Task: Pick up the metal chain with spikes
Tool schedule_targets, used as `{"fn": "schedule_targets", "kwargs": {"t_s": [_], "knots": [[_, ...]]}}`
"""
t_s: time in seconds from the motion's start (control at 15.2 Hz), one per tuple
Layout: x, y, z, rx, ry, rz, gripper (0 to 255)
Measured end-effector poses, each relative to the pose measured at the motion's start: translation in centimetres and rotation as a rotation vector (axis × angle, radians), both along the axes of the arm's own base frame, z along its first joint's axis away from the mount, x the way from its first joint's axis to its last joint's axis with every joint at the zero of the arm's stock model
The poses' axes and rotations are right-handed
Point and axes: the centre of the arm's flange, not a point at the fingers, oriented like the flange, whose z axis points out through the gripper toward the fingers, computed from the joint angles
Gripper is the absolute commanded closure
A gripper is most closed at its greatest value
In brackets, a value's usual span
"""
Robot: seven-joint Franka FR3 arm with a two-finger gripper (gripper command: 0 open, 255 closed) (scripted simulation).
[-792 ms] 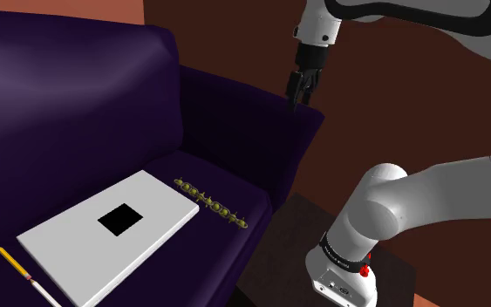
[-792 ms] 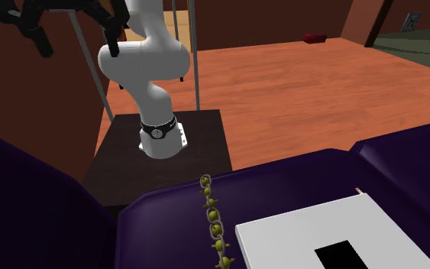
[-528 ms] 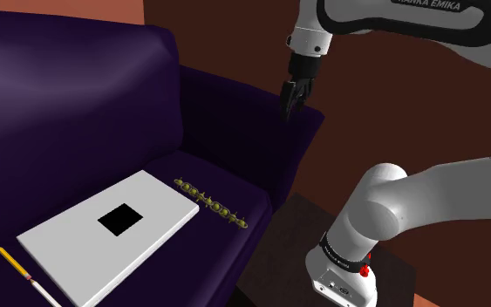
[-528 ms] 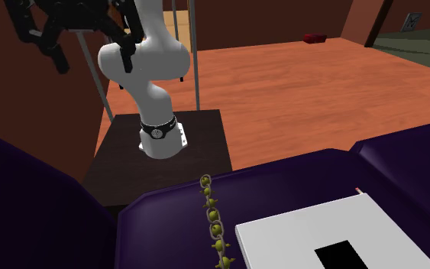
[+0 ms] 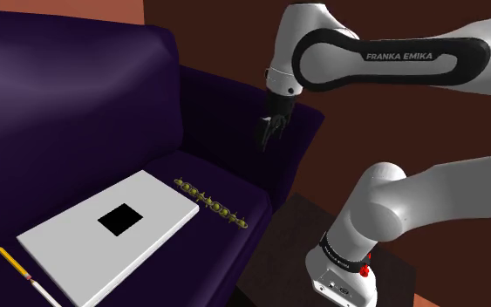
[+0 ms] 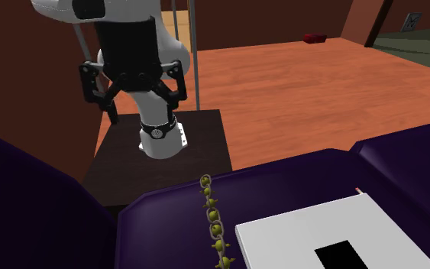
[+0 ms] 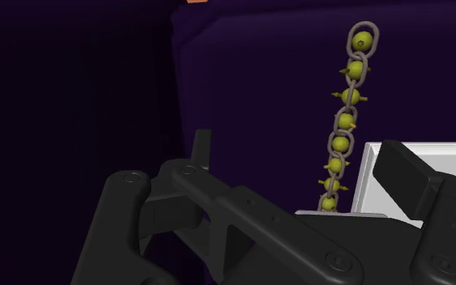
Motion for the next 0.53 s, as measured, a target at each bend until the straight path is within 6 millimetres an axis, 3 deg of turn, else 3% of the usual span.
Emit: {"fn": "schedule_targets", "kwargs": {"t_s": [0.53], "knots": [[0.6,5.6,-9.3,-0.021,-0.058,0.026,0]]}}
